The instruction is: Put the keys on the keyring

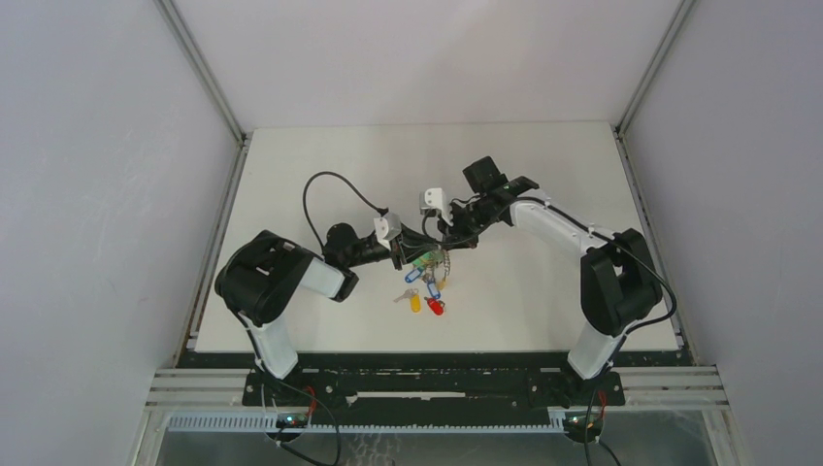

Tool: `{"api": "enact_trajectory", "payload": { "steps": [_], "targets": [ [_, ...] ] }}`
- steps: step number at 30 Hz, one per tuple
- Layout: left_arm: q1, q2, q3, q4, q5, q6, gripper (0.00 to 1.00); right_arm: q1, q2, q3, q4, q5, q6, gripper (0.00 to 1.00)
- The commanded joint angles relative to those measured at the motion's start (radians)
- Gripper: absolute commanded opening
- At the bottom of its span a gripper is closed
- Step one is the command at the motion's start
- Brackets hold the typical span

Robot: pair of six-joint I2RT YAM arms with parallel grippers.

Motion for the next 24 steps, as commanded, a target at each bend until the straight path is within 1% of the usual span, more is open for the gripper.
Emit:
{"api": "enact_trajectory", "payload": {
  "steps": [1, 4, 10, 13, 17, 24],
  "targets": [
    [0.009, -0.027, -0.01, 0.064, -0.016, 0.022, 0.25, 0.053, -0.041, 0.076, -0.074, 0.198, -0.031, 0.0],
    [0.012, -0.027, -0.013, 0.064, -0.009, 0.028, 0.28, 0.091, -0.019, 0.128, -0.138, 0.31, -0.04, 0.0],
    [0.012, 0.003, -0.002, 0.065, 0.001, 0.027, 0.31, 0.136, 0.006, 0.212, -0.197, 0.397, -0.056, 0.0],
    [0.013, 0.006, 0.003, 0.064, 0.004, 0.022, 0.29, 0.161, 0.011, 0.233, -0.215, 0.424, -0.069, 0.0],
    [0.013, 0.005, 0.007, 0.065, 0.008, 0.021, 0.23, 0.177, 0.012, 0.242, -0.216, 0.438, -0.075, 0.0],
    [0.012, -0.006, 0.001, 0.065, -0.005, 0.019, 0.23, 0.197, 0.031, 0.252, -0.225, 0.455, -0.081, 0.0]
  ]
}}
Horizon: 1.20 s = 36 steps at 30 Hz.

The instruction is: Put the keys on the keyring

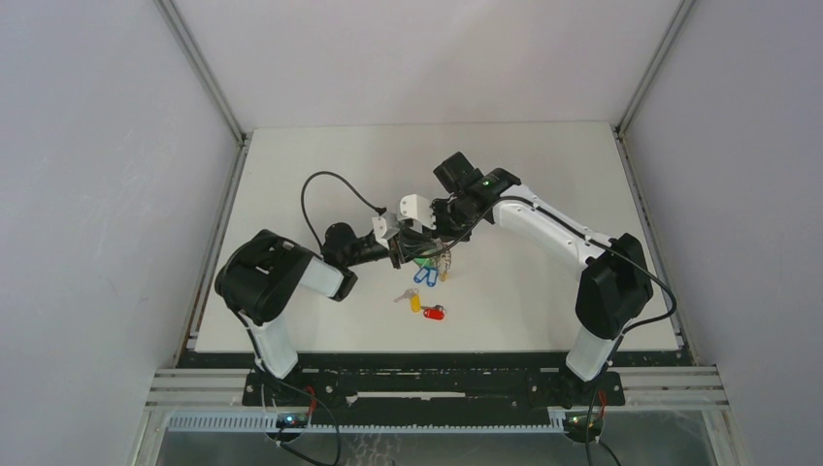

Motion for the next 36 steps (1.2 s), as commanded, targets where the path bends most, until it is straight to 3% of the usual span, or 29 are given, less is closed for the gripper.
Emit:
{"api": "enact_trajectory", "payload": {
  "steps": [1, 26, 36],
  "targets": [
    [0.001, -0.013, 0.001, 0.053, -0.011, 0.017, 0.22, 0.027, 0.021, 0.051, -0.006, 0.023, -0.024, 0.0],
    [-0.028, 0.028, 0.046, 0.053, 0.0, -0.004, 0.14, 0.008, -0.015, -0.01, 0.075, -0.151, -0.042, 0.0],
    [-0.039, 0.038, 0.063, 0.053, 0.035, -0.008, 0.02, -0.003, -0.021, -0.031, 0.115, -0.197, -0.046, 0.0]
  ]
}}
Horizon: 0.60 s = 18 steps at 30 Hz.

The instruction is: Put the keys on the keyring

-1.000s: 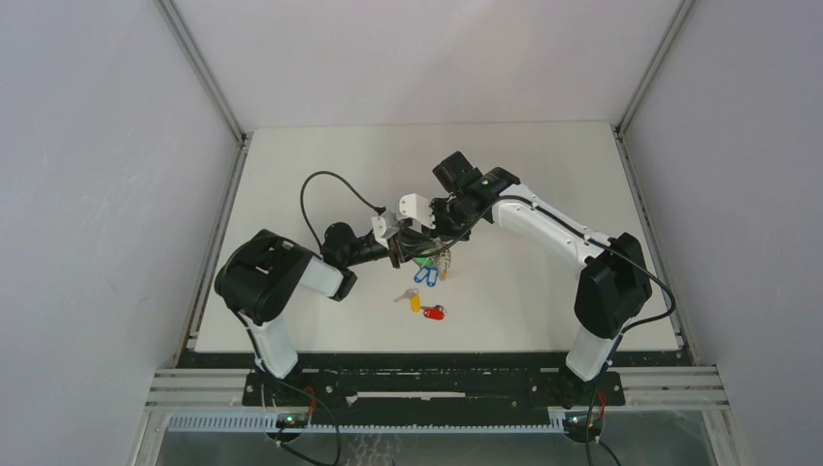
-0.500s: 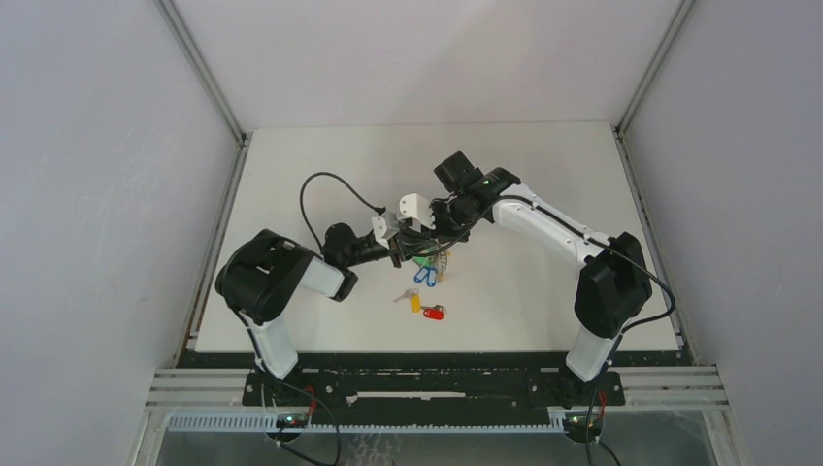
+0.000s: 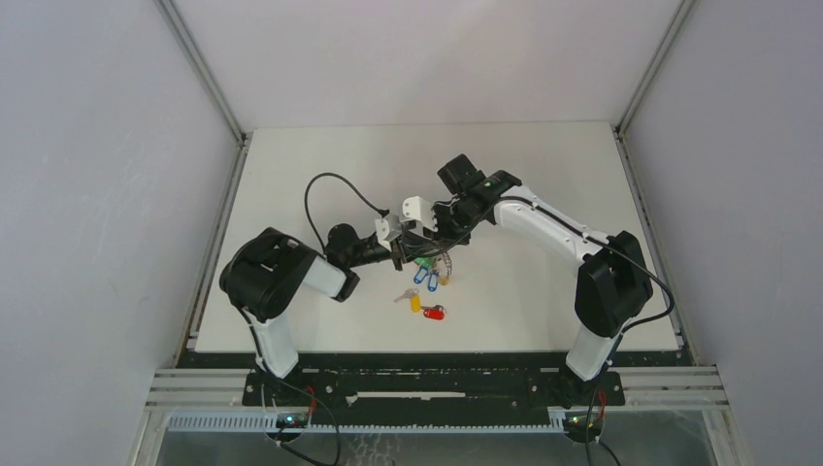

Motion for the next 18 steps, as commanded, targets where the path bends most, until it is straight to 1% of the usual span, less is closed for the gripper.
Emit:
{"api": "enact_trajectory", "payload": {
  "steps": [1, 6, 13, 15, 18],
  "targets": [
    [-0.027, 0.01, 0.059, 0.029, 0.027, -0.004, 0.01, 0.018, -0.032, 0.004, 0.081, -0.079, -0.022, 0.0],
    [-0.026, 0.013, 0.047, 0.03, 0.002, 0.002, 0.0, -0.003, -0.055, -0.018, 0.114, -0.093, -0.007, 0.0],
    [-0.013, -0.018, 0.031, 0.031, -0.03, 0.001, 0.0, -0.117, -0.147, -0.12, 0.179, -0.252, 0.056, 0.2],
    [-0.012, -0.036, 0.023, 0.032, -0.035, 0.002, 0.0, -0.15, -0.162, -0.152, 0.202, -0.306, 0.064, 0.23],
    [-0.009, -0.055, 0.016, 0.032, -0.051, -0.004, 0.0, -0.196, -0.173, -0.195, 0.248, -0.391, 0.074, 0.24]
  ]
}}
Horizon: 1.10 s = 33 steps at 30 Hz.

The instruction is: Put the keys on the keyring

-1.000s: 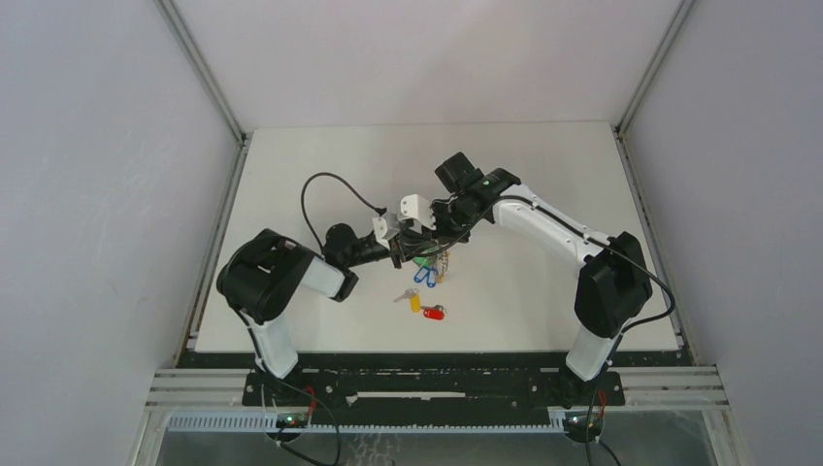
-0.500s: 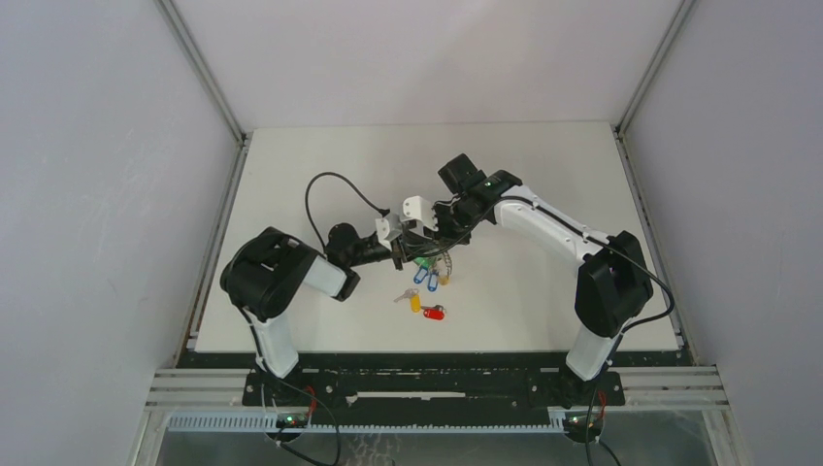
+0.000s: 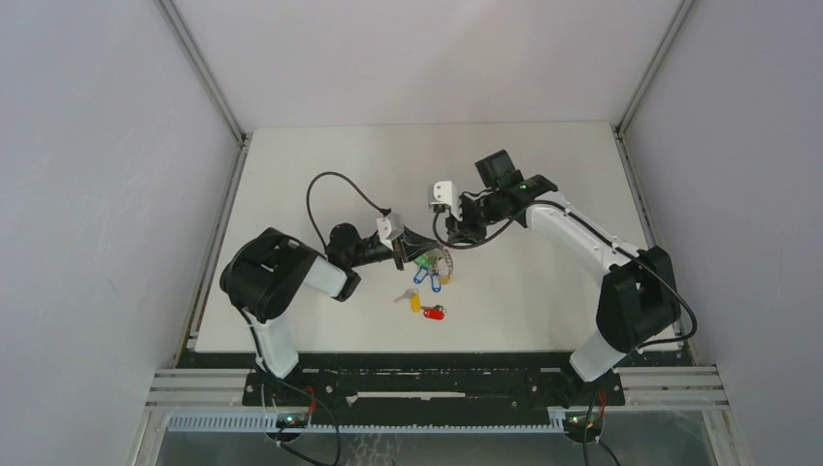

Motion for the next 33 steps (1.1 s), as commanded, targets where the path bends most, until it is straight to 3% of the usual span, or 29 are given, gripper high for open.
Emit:
{"api": "enact_trajectory", "payload": {
  "steps": [1, 14, 33],
  "targets": [
    [-0.001, -0.063, 0.006, 0.05, -0.037, -0.009, 0.0, -0.06, -0.047, -0.051, 0.122, -0.188, 0.04, 0.24],
    [0.0, -0.073, 0.009, 0.056, -0.044, -0.045, 0.0, -0.1, 0.025, -0.111, 0.297, -0.324, 0.102, 0.25],
    [0.0, -0.089, 0.007, 0.057, -0.081, -0.067, 0.0, -0.098, 0.095, -0.11, 0.274, -0.4, 0.059, 0.22]
  ]
}}
